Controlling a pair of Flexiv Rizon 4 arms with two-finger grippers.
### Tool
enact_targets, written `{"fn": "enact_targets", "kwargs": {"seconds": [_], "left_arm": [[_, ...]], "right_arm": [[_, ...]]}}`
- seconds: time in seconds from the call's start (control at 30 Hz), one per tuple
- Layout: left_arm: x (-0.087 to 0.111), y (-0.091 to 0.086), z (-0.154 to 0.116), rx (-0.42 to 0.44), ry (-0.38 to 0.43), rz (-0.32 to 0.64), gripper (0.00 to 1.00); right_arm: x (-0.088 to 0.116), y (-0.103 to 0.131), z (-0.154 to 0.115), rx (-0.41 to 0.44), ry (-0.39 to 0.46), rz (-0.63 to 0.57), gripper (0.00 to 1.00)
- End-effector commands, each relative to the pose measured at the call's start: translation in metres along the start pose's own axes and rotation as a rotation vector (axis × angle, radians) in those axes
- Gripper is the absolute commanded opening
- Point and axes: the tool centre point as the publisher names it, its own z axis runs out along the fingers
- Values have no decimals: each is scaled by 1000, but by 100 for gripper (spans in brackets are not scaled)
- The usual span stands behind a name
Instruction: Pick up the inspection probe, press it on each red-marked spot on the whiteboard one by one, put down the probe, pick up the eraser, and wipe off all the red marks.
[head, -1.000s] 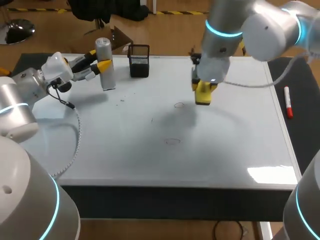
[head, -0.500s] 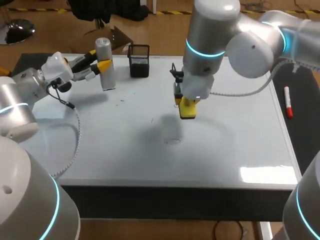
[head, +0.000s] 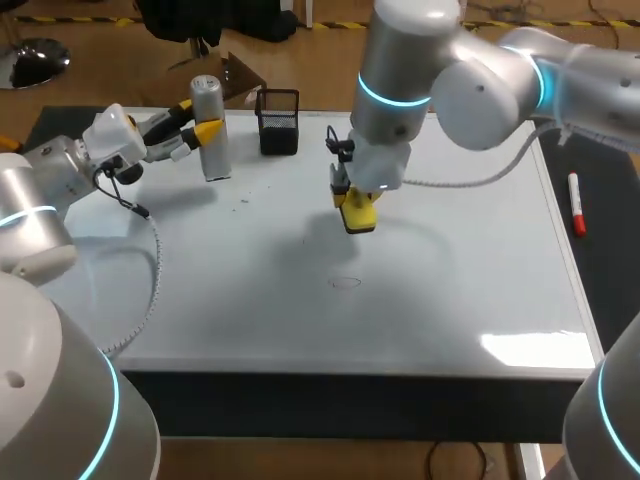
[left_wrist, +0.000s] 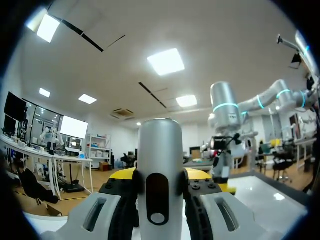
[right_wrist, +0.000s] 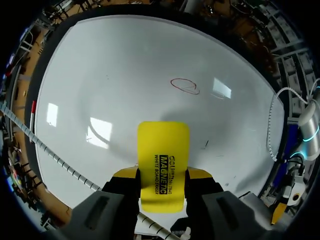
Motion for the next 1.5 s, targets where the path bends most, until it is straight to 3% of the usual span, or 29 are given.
{"fn": "enact_targets", "kwargs": {"seconds": [0.03,0.57,0.97,1.17,1.5], "left_arm": [[1,-1,1,1,-5,3,0],[1,-1,1,1,-5,3,0],[1,-1,1,1,-5,3,0],[1,-1,1,1,-5,3,0],[1,-1,1,1,-5,3,0]], "right_arm": [[-7,-14,14,-36,3,-7,0],[1,-17,39,-71,5,-8,0],[18,-15,55,-96,17,18,0],[33,-12,60,-114,6,50,0],[79,-4,53,-105,11,144,0]]}}
